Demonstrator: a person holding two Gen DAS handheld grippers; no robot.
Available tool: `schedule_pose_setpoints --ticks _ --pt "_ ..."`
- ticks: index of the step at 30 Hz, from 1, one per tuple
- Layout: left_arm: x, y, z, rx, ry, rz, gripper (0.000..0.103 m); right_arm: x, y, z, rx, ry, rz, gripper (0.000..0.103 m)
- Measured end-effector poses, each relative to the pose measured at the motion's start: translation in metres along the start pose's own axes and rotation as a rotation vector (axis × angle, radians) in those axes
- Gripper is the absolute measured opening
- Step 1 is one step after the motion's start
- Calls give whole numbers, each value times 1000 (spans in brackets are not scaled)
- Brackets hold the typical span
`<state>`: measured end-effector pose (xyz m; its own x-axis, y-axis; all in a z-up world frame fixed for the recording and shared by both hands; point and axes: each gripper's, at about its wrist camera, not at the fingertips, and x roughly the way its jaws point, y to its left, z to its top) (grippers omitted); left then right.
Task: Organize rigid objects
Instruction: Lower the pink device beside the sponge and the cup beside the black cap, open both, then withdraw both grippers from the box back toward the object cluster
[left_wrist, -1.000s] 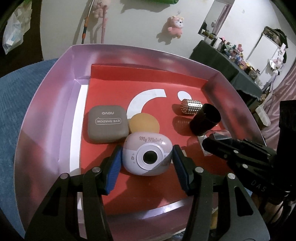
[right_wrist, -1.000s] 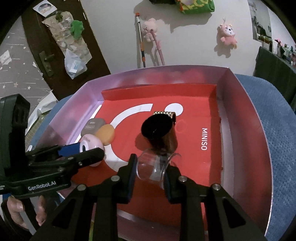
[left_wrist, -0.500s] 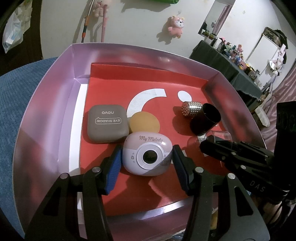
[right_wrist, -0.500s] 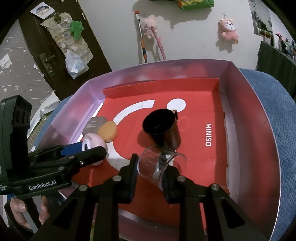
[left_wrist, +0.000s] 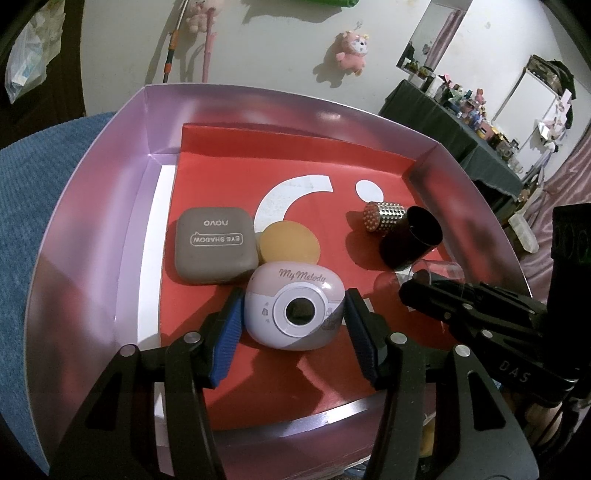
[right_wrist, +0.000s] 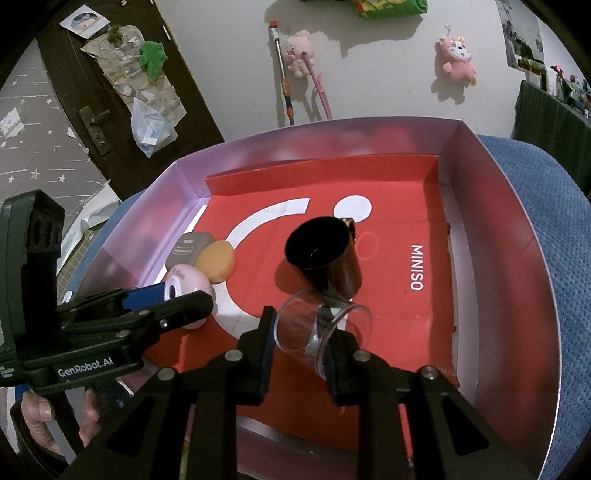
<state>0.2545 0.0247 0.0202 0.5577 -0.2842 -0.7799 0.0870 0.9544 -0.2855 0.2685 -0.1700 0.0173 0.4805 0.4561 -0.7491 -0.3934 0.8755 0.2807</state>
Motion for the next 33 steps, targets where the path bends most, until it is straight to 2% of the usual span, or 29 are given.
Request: schedule_pose_setpoints --ticks 8,10,12,17,18,20,22,26,29,33 --pt "-1 3 0 -10 7 -2 53 -2 2 -2 -1 2 -5 31" --pt "-2 3 0 -12 8 0 54 -4 3 -2 0 -2 -1 42" --pt "-2 2 0 -11 7 5 55 -7 4 -3 2 -10 -1 48" --pt "-6 1 -1 -1 -5 31 60 -13 3 -6 2 -20 3 48" --pt "-8 0 -2 1 -9 34 61 -14 4 -6 2 -21 4 49" --pt "-10 0 -3 5 -16 42 73 -18 4 -7 1 -24 7 51" --pt "-14 0 -4 7 -26 47 75 -21 7 -9 -1 -30 11 57" --pt "-20 -1 -6 5 -34 48 76 -31 6 -10 1 -46 21 58" --pt "-25 -3 -8 8 -40 42 84 -37 7 -11 -3 -55 31 64" --pt "-33 -7 -11 12 -57 36 88 -46 12 -14 -16 -68 41 72"
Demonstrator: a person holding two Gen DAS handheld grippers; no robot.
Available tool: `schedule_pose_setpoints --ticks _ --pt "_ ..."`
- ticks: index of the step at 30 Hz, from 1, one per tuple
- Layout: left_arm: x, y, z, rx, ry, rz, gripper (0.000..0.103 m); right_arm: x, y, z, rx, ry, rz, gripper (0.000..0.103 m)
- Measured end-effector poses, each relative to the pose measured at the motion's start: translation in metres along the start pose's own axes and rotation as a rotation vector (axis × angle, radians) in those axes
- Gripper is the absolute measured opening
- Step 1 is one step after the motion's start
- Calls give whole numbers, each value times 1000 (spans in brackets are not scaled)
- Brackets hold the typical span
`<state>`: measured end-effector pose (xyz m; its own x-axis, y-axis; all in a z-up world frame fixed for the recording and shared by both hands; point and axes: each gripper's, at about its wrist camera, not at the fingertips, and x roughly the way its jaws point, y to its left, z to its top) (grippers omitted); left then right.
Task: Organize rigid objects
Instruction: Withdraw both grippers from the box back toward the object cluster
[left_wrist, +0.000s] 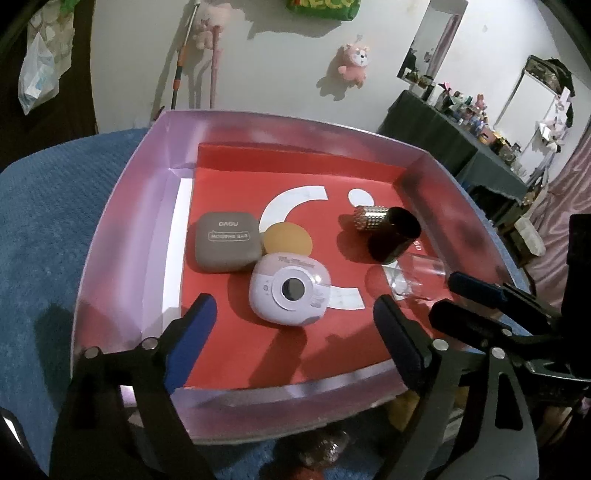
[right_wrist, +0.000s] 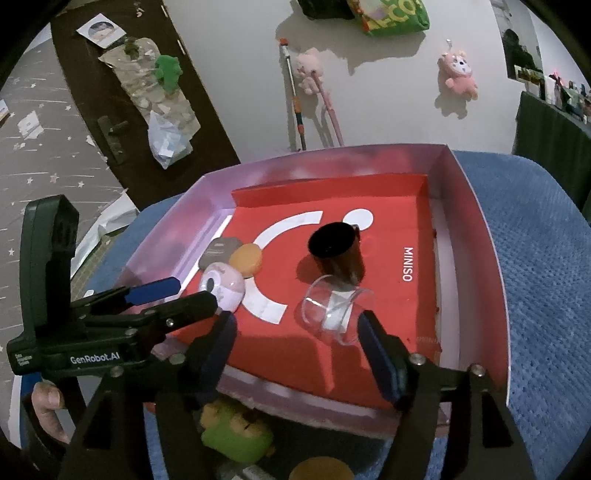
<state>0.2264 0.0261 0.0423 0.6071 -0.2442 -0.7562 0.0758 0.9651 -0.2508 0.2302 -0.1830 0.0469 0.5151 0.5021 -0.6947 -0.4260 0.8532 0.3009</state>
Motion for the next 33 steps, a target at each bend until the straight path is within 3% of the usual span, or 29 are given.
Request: schedule_pose_setpoints --ticks 4,8,12,33 --pt "-9 -3 -4 10 -10 2 89 -12 2 -2 6 -24 24 78" --pt "-17 -8 -7 26 -25 -6 98 -22 5 -3 2 -46 43 84" --pt "-27 -12 -9 44 -50 26 103 -32 7 -4 3 -76 42 102" --pt "-55 -5 -25 20 -78 11 103 -64 22 -18 -20 -145 89 103"
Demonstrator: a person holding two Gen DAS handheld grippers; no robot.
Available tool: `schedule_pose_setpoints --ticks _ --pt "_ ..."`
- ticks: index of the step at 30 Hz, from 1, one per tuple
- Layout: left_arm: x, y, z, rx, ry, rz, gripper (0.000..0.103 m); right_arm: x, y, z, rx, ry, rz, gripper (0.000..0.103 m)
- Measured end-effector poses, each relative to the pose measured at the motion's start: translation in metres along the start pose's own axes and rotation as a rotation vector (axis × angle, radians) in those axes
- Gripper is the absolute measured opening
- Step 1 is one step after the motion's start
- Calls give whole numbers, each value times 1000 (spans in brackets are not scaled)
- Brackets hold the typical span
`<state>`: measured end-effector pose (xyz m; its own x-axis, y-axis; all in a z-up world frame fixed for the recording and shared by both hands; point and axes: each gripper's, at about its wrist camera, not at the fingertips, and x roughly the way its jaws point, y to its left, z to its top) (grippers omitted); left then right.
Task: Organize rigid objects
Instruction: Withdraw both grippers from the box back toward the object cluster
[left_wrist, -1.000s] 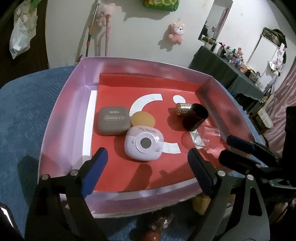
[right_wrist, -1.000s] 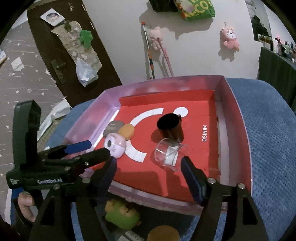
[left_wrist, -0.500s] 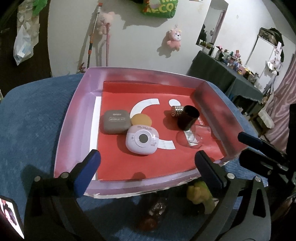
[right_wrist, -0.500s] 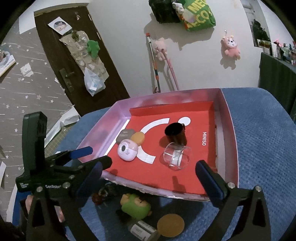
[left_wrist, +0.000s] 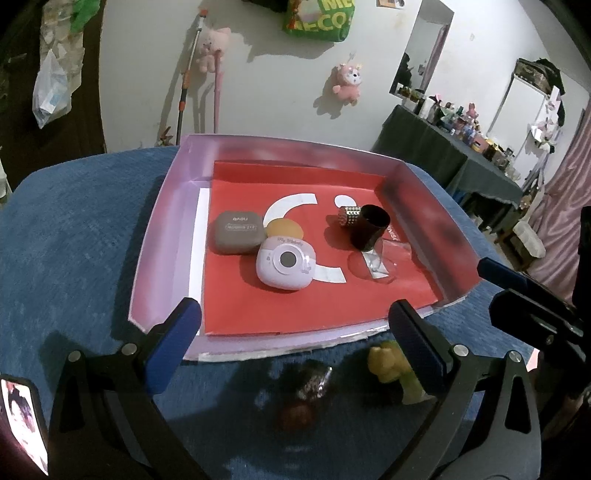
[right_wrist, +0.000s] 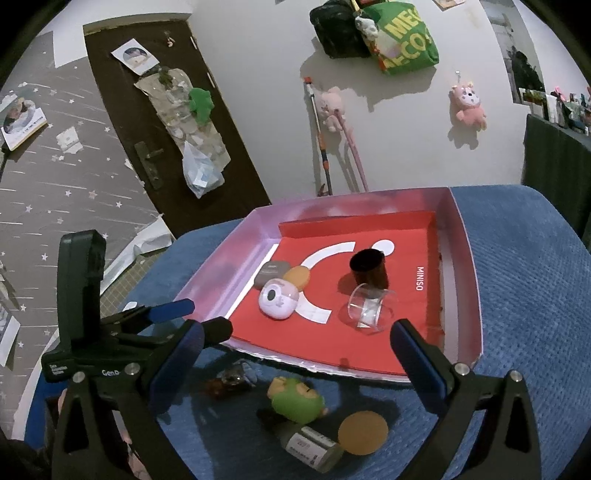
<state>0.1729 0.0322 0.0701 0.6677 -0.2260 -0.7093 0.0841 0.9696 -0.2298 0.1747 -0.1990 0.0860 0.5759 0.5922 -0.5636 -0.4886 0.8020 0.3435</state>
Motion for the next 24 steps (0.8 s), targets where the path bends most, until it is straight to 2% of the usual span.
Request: schedule_pose_setpoints --ticks 14,24 --pt "-25 -7 -13 21 -40 5 103 -18 22 -14 -82 -56 -76 103" --pt "-36 -19 -25 59 -72 17 103 -28 27 -24 -105 -66 -93 103"
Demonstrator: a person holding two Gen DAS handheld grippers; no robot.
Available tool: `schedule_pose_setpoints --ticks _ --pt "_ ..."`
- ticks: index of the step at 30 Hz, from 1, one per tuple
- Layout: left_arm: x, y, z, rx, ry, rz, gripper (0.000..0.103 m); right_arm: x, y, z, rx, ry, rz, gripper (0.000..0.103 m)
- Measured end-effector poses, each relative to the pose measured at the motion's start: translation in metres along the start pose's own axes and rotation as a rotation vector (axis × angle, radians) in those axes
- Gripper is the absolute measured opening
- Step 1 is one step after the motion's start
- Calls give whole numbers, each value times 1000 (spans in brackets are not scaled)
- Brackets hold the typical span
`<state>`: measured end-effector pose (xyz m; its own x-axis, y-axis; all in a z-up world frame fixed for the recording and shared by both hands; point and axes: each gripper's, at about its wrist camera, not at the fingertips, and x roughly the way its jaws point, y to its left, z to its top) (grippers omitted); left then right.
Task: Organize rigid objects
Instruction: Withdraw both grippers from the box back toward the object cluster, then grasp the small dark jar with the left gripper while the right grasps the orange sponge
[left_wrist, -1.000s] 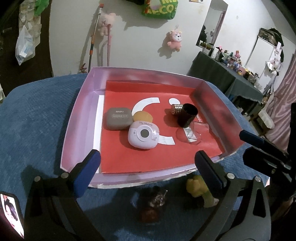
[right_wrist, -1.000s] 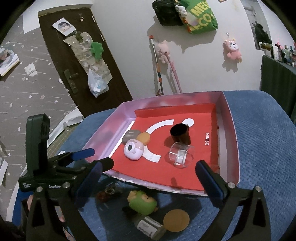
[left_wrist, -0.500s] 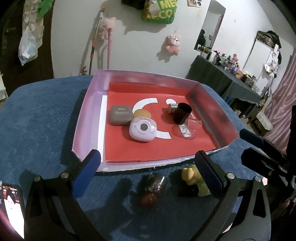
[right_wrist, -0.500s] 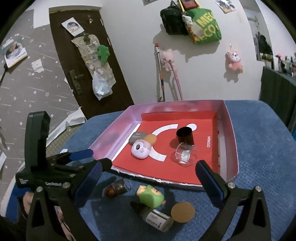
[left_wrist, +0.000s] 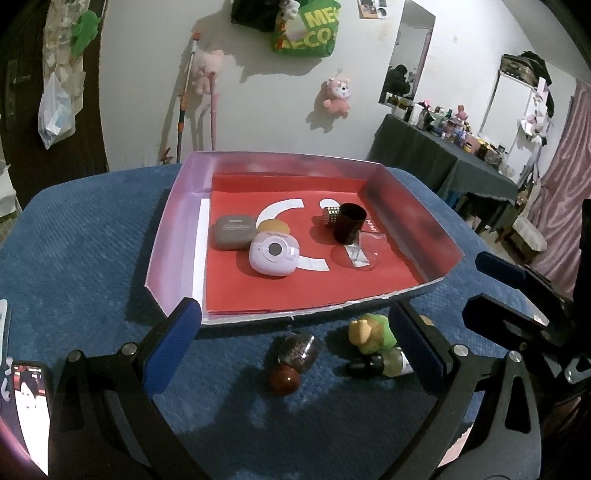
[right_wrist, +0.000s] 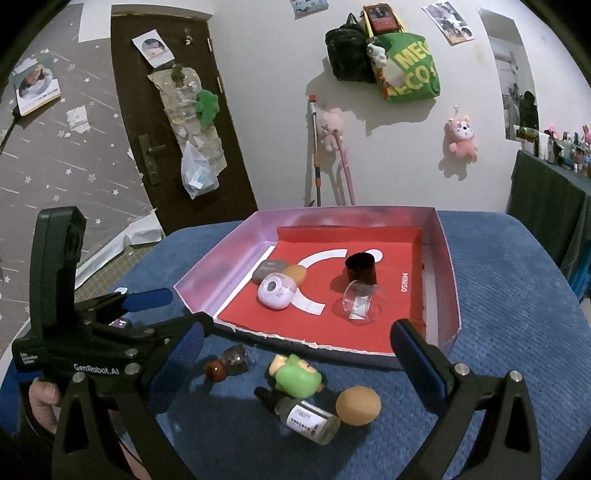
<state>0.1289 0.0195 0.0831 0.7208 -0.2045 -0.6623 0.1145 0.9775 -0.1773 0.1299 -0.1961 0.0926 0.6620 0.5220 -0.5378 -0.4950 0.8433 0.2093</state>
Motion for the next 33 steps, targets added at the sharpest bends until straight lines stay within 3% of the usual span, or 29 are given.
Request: schedule_pose_setpoints --ticks 15,19,33 --pt "1 -4 -17 -8 21 -13 103 -7 3 -15 -10 14 -27 103" --pt "2 -7 -23 -7 30 -14 103 -8 0 -20 -2 25 -28 95" --pt "11 -11 -52 -11 44 -43 103 4 -11 -55 21 98 -46 81"
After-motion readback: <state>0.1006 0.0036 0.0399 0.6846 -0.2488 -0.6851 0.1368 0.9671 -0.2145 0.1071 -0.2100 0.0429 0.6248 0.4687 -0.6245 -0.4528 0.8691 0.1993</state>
